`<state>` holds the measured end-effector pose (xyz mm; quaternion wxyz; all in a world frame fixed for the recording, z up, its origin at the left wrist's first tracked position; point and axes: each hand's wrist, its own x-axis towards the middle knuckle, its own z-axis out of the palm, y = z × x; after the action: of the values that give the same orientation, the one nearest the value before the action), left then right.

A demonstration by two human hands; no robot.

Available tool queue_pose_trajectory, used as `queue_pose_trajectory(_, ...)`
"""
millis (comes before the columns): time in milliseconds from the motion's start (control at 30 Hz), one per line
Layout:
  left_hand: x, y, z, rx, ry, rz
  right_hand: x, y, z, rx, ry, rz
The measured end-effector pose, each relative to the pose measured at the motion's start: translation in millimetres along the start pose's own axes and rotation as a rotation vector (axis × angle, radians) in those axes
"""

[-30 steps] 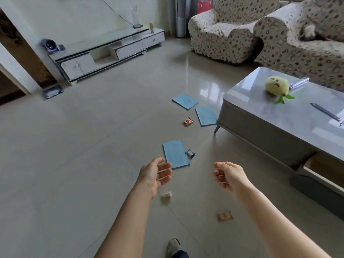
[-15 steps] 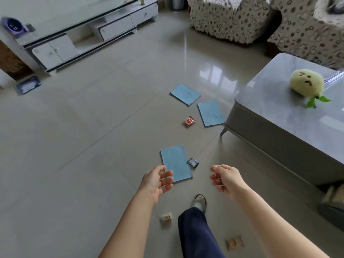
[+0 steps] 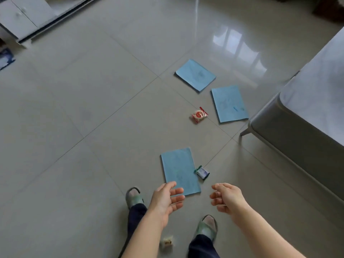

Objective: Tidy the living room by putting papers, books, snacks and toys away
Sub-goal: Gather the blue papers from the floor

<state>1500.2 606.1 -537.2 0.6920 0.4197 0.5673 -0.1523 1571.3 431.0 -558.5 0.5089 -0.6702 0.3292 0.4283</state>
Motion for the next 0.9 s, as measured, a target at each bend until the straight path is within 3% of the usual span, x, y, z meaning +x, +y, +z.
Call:
queue_pose_trajectory(167,108.2,4.2,7.7,0.064,0.01,-0.057,84.6,-1.4,45.0,0.04,-0.006,0.04)
queue_pose_trajectory(333,238.1,-7.9,4.2,0.275,-0.006,-0.048,189.8,18.2,89.4,0.019,-0.002,0.059)
queue_pose_trajectory(533,376.7,-57.1,-28.3,0.582,0.104,-0.037,316.3,63.1,118.3,-0.25,-0.009,0.054)
queue_pose_trajectory(667,428.6,-97.8,-47.8,0.873,0.15,-0.019,381.4,100.2,131.9,-0.619,-0.077,0.119)
queue_pose_trajectory(733,449.4,-112.8,-50.6,0.834,0.212,-0.04,403.8,118.2,135.9,-0.816,-0.01,0.104)
queue_pose_trajectory(900,480.4,-122.9,-45.0,0.303,0.294,-0.167,425.8,140.6,141.6,-0.773,0.0,0.102)
